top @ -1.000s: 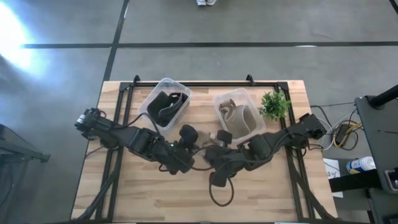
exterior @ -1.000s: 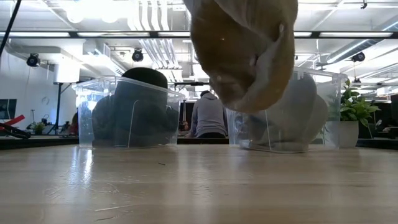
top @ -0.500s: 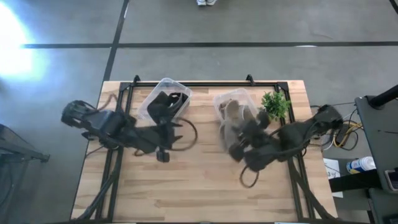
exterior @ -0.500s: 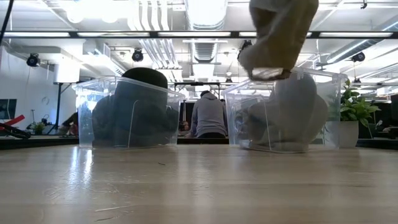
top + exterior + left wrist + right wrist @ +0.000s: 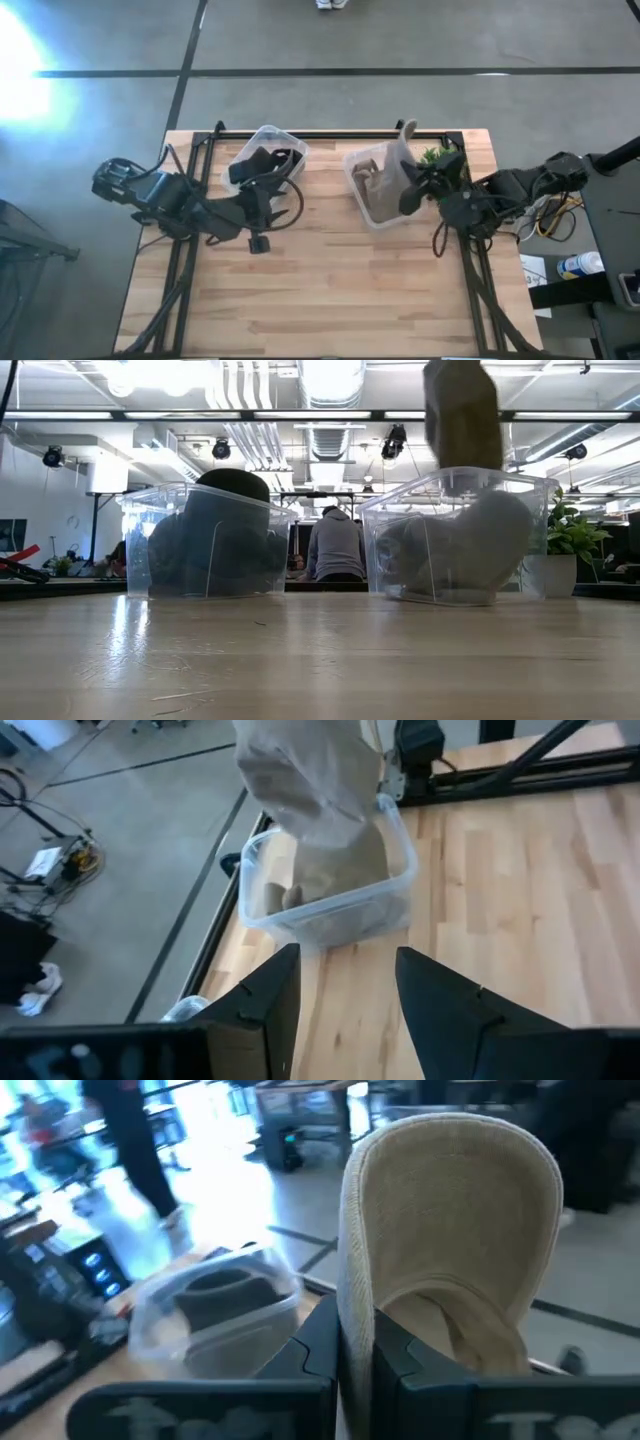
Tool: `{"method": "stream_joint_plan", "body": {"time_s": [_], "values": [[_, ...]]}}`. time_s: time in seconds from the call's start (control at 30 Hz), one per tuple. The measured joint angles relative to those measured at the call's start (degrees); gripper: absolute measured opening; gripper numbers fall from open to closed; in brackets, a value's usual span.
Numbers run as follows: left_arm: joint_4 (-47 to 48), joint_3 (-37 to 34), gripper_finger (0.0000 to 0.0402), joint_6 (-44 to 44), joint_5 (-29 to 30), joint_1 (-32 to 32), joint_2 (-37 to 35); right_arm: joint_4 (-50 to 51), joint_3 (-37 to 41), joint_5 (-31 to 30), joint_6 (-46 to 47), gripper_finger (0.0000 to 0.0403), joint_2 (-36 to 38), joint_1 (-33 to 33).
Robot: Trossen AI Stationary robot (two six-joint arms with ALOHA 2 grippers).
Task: Pick & Place hat
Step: Put the brown cap into the right transparent bin
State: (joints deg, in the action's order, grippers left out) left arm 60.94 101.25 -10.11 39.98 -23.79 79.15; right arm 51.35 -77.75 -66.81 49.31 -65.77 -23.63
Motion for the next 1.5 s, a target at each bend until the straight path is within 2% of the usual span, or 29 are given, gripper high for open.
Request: {"method": "stream_joint_plan", "body": {"time_s": [0.23,0.3,0.37,0.5,0.6,0.7,0.77,0.87,1.07,1.27,1.4,1.5], "values": [[0.02,-5.28,0.0158,-0.66,0.66,0.00,0.07,-27.19,11.84,7.33,-21.37,0.0013,4.39,4.30],[-0.14,-6.74,0.0158,-1.42,1.31,0.00,0.07,-32.40,14.31,7.27,-27.04,0.0013,5.94,5.58],[-0.52,-8.24,0.0158,-1.98,2.84,-0.02,0.07,-34.61,16.80,8.15,-27.94,0.0013,7.49,7.41],[-0.59,-9.89,0.0158,-2.34,3.80,-0.04,0.09,-35.07,22.96,16.73,-20.56,0.0013,9.65,12.01],[-1.44,-10.56,0.0158,-2.42,4.22,-0.04,0.09,-38.65,29.09,20.74,-13.76,0.0013,9.91,13.94],[-1.52,-11.02,0.0158,-2.40,4.81,-0.04,0.11,-43.97,34.58,20.74,-8.43,0.0013,10.22,14.15],[-1.57,-11.50,0.0158,-2.50,5.08,-0.04,0.08,-44.50,37.21,18.53,-3.34,0.0013,10.73,14.02],[-1.58,-12.42,0.0158,-3.55,5.06,-0.07,0.02,-44.27,41.03,17.28,1.38,0.0013,11.35,13.40],[-1.71,-14.02,0.0158,-3.81,5.00,-0.09,-0.07,-38.69,46.34,20.79,14.54,0.0013,10.57,13.39],[-2.12,-14.51,0.0158,-3.69,4.97,-0.07,-0.07,-38.63,48.41,22.42,18.17,0.0013,9.76,13.39],[-2.79,-14.61,0.0158,-3.76,4.95,-0.07,-0.07,-34.82,46.72,27.24,17.65,0.0017,9.39,13.60],[-3.57,-14.62,0.0158,-3.80,4.93,-0.08,-0.07,-32.19,44.74,30.91,16.99,0.0037,9.28,13.56]]}}
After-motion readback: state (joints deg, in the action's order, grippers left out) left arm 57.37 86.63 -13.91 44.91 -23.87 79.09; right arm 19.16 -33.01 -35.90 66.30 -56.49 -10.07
